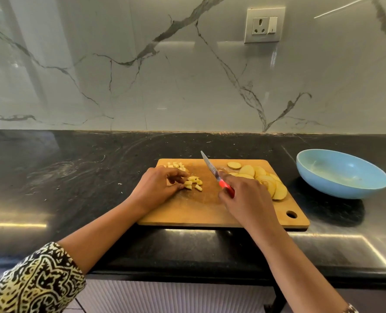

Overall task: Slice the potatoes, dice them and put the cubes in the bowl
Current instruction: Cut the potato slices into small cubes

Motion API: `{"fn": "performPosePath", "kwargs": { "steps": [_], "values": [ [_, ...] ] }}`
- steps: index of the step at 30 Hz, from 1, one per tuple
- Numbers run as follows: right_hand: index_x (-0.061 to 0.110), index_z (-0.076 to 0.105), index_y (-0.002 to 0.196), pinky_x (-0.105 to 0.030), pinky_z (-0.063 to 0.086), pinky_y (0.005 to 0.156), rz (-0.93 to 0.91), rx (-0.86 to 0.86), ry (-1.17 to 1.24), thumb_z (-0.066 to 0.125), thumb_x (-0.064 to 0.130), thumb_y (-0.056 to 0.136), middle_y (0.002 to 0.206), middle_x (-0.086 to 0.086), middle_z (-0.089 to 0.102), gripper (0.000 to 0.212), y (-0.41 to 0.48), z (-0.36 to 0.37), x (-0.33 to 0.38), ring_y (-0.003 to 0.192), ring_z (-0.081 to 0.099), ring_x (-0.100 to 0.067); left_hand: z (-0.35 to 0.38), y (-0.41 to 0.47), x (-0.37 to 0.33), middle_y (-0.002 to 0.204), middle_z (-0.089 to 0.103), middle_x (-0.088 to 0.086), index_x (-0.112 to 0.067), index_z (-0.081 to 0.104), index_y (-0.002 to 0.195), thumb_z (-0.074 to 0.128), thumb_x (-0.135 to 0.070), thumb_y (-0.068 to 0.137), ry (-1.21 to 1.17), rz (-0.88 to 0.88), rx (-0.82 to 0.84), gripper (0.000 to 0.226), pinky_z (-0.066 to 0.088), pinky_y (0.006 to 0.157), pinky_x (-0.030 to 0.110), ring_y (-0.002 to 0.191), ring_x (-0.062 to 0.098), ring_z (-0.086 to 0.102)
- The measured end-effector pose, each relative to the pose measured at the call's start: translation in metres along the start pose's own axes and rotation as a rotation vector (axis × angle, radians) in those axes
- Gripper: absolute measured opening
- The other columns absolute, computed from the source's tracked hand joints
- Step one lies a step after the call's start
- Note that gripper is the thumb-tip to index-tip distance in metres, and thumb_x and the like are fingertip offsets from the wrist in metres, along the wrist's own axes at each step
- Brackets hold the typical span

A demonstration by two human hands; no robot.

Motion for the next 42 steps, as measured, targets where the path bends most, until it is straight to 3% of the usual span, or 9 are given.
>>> {"fn": "performPosePath", "kwargs": {
  "steps": [4,8,15,21,24,27,34,39,42],
  "values": [
    [0.029,0.041,0.143,-0.016,0.037,0.061,-0.029,-0.019,0.012,0.051,0.033,0.096,0.105,0.007,0.069,0.049,-0.005,0.001,-0.002,0.076,0.051,-0.003,0.000,0.000,0.001,0.095,0.066,-0.018,-0.033,0.065,0.115,0.071,-0.032,0.083,0.042,0.027,0.015,0.033,0.050,0.088,0.027,0.090,-0.003,0.057],
    [0.029,0.040,0.144,-0.016,0.035,0.064,0.001,-0.013,0.029,0.052,0.034,0.096,0.108,0.007,0.068,0.050,-0.004,0.002,-0.006,0.078,0.047,-0.001,0.005,0.004,-0.002,0.125,0.060,-0.013,-0.036,0.059,0.125,0.062,-0.049,0.084,0.198,0.186,0.095,0.044,0.034,0.096,0.026,0.117,0.006,0.048],
    [0.030,0.038,0.145,-0.015,0.034,0.070,0.035,-0.037,0.060,0.051,0.035,0.097,0.107,0.008,0.067,0.050,-0.003,0.003,-0.013,0.081,0.047,0.000,0.007,0.044,0.017,0.119,0.065,-0.011,-0.032,0.068,0.114,0.062,-0.029,0.090,0.479,0.367,0.116,0.024,0.031,0.084,0.027,0.112,0.014,0.055],
    [0.030,0.038,0.145,-0.017,0.041,0.073,0.033,-0.060,0.078,0.052,0.036,0.096,0.108,0.008,0.067,0.051,-0.002,0.001,-0.018,0.088,0.055,-0.004,-0.002,0.049,0.030,0.107,0.067,-0.008,-0.025,0.070,0.108,0.067,-0.027,0.086,0.049,0.150,0.004,0.023,0.050,0.088,0.034,0.100,0.008,0.057],
    [0.032,0.038,0.144,-0.017,0.042,0.072,0.038,-0.075,0.092,0.051,0.036,0.096,0.105,0.008,0.068,0.050,-0.001,0.000,-0.018,0.081,0.049,-0.002,0.002,0.037,0.014,0.114,0.062,-0.018,-0.031,0.067,0.112,0.062,-0.048,0.084,0.004,0.271,0.150,0.034,0.044,0.094,0.022,0.110,0.002,0.053],
    [0.032,0.039,0.144,-0.019,0.045,0.074,0.049,-0.082,0.095,0.052,0.036,0.096,0.106,0.008,0.068,0.050,-0.001,0.000,-0.018,0.083,0.053,-0.003,0.018,0.040,0.007,0.120,0.064,-0.014,-0.031,0.069,0.113,0.046,-0.057,0.089,0.242,0.480,0.268,0.042,0.037,0.098,0.027,0.115,0.005,0.053],
    [0.029,0.040,0.144,-0.023,0.047,0.077,0.060,-0.069,0.090,0.053,0.036,0.096,0.109,0.006,0.068,0.051,0.000,-0.001,-0.021,0.091,0.059,-0.008,0.008,0.060,0.031,0.116,0.067,-0.010,-0.031,0.071,0.105,0.064,-0.037,0.088,0.483,0.365,0.011,0.019,0.037,0.094,0.040,0.114,0.018,0.057],
    [0.029,0.041,0.143,-0.021,0.046,0.072,0.057,-0.079,0.094,0.054,0.035,0.095,0.102,0.005,0.068,0.050,-0.001,-0.002,-0.022,0.080,0.052,-0.004,-0.001,0.049,0.035,0.122,0.063,-0.012,-0.034,0.070,0.106,0.053,-0.052,0.086,0.332,0.382,0.100,0.033,0.037,0.095,0.038,0.118,0.014,0.051],
    [0.029,0.042,0.143,-0.018,0.041,0.067,0.063,-0.072,0.103,0.054,0.035,0.095,0.100,0.005,0.068,0.050,-0.001,-0.003,-0.025,0.078,0.049,-0.003,0.002,0.050,0.038,0.124,0.062,-0.009,-0.031,0.069,0.111,0.065,-0.034,0.087,0.424,0.368,0.033,0.025,0.039,0.096,0.043,0.119,0.019,0.053]
  ]
}}
Point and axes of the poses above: each hand's wrist, its own y-axis towards the middle knuckle, its own z-axis out of the palm, x = y × z, the point moved 1 cm from there along y, towards the middle knuckle
